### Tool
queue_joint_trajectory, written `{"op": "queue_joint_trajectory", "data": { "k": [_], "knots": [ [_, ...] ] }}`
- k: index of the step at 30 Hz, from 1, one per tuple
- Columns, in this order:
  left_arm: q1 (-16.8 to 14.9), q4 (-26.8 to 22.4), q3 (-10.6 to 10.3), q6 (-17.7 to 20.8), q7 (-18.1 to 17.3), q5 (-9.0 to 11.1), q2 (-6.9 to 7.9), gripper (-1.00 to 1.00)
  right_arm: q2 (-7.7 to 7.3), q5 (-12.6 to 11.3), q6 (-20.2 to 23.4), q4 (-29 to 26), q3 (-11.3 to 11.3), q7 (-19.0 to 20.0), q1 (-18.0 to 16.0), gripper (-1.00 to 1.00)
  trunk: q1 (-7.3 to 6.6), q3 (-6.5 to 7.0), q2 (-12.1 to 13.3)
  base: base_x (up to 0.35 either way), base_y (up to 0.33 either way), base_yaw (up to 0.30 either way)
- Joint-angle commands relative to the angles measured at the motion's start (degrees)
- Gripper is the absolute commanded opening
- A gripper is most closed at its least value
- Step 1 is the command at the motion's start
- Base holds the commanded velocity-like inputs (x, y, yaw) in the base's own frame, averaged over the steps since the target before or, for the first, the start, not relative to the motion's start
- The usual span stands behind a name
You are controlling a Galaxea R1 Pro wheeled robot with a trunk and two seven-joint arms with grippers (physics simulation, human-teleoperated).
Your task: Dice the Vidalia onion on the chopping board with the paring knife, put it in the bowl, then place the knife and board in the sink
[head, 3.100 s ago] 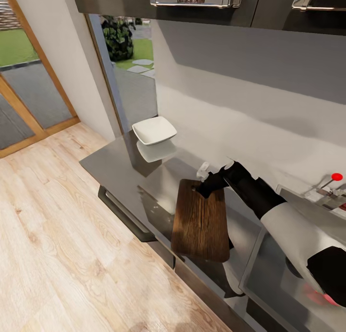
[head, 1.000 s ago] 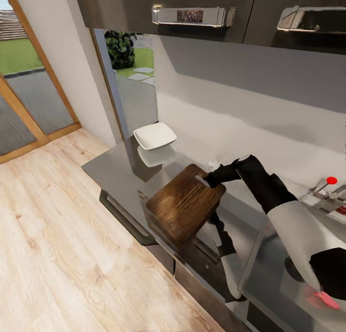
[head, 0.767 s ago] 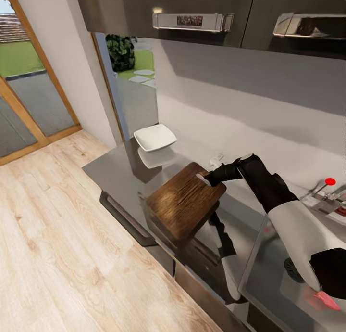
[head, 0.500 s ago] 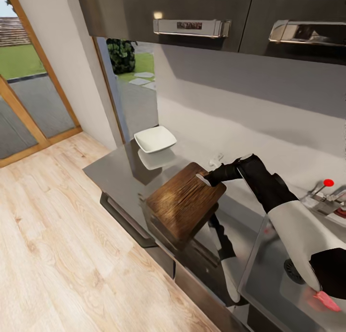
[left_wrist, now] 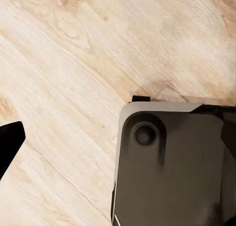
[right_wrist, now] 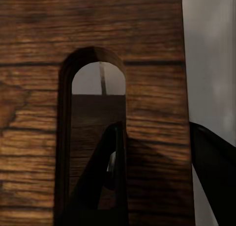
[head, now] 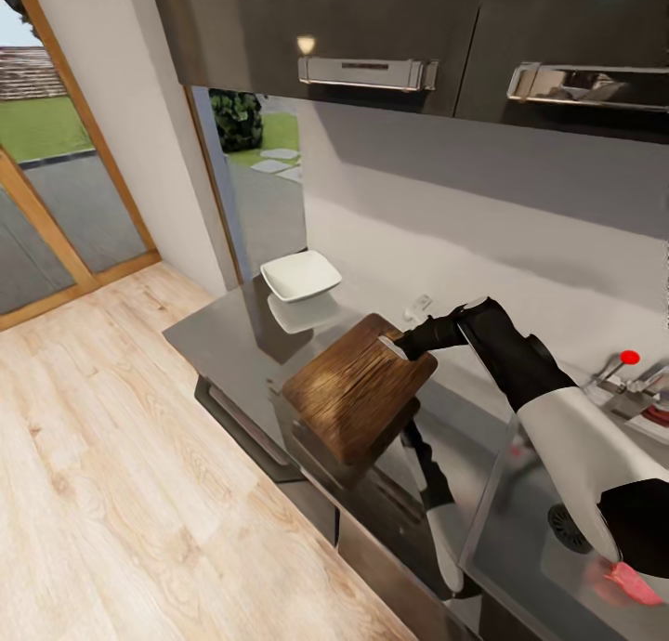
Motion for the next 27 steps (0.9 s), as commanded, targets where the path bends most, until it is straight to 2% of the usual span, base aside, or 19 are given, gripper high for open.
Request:
{"op": "queue_joint_trajectory", "data": {
  "k": [1,27],
  "knots": [
    [-0.02,0.01,0.04,-0.18,0.11,0.05,-0.02,1.0,-0.04,0.54,0.07,-0.08,0.09,0.42,-0.05,-1.0,0.03,0.0,-0.1,0.0,0.0,0.0],
    [-0.02,0.16,0.02,-0.18,0.1,0.05,-0.02,1.0,-0.15,0.58,0.92,-0.07,0.18,0.37,-0.05,-1.0,0.03,2.37,-0.1,0.0,0.0,0.0]
  ]
}}
